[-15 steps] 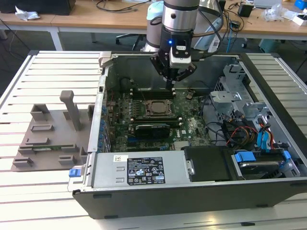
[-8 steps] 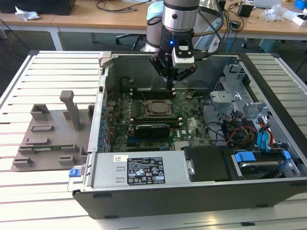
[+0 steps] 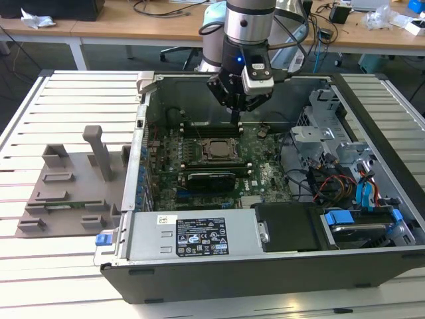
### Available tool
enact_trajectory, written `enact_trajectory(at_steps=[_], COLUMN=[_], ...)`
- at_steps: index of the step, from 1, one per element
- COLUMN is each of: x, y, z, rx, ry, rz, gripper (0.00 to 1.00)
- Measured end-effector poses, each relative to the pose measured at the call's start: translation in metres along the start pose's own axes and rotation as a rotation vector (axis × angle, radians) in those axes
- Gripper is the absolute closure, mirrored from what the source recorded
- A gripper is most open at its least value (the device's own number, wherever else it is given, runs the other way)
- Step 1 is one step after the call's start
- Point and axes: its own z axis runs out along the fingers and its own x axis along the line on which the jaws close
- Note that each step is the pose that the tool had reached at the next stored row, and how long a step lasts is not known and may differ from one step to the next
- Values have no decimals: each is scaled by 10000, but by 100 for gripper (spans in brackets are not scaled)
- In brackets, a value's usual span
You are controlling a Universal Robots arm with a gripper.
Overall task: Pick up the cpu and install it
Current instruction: 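Install the first cpu locking lever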
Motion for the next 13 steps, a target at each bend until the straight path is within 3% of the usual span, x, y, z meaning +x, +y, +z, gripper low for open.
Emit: enact_trajectory(at_steps=[3,4,10,13], x=[-1,0,0,0], y=[0,1,0,0], z=[0,1,2,3], rx=[-233,-268,-308,-375], ry=[80,88,45,40], rz=[-194,-291,-1708,-2332], gripper=[89,89,89,89])
